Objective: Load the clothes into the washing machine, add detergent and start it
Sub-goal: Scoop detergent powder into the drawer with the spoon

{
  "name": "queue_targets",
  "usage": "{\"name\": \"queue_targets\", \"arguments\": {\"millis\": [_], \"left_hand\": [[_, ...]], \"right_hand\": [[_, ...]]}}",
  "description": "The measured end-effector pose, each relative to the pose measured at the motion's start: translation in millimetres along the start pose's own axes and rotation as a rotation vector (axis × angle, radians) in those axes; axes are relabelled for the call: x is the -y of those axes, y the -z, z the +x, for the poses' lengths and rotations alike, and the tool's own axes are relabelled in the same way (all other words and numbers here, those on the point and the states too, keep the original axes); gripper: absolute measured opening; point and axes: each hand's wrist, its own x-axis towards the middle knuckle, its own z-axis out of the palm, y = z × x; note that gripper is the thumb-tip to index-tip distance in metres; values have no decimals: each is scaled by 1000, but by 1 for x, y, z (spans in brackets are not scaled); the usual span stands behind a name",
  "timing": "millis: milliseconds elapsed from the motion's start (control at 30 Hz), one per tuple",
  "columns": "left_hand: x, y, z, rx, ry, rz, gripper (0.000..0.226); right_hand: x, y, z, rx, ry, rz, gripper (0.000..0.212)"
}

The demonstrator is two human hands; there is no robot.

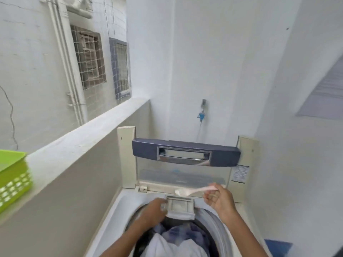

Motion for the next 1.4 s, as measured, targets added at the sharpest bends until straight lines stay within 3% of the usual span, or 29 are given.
{"name": "queue_targets", "arguments": {"millis": [133,300,433,600,733,833,1100,1233,1400], "left_hand": [[13,-46,0,164,-23,250,67],[25,-59,1,257,57,366,75],[30,-61,2,285,40,389,69],[36,-62,6,286,2,428,34],[36,-58,6,268,-31,471,36],[35,-51,3,272,-26,373,32],[51,18,-44,-97,64,-105,29],[53,89,-106,-301,52,-167,34],[34,162,-200,-616,-7,-248,16]], "right_hand": [[-36,24,7,-33,-76,-87,16],[-66,34,5,7,-164,-163,13],[-71,35,-3,59,-199,-255,12],[-78,36,-6,57,-175,-305,21],[-80,33,-6,28,-116,-328,24],[-78,33,-7,-1,-111,-269,19],[-59,5,-10,71,-65,-69,10],[-42,-54,-29,258,-44,-15,11],[-17,-148,-88,568,58,58,17]]}}
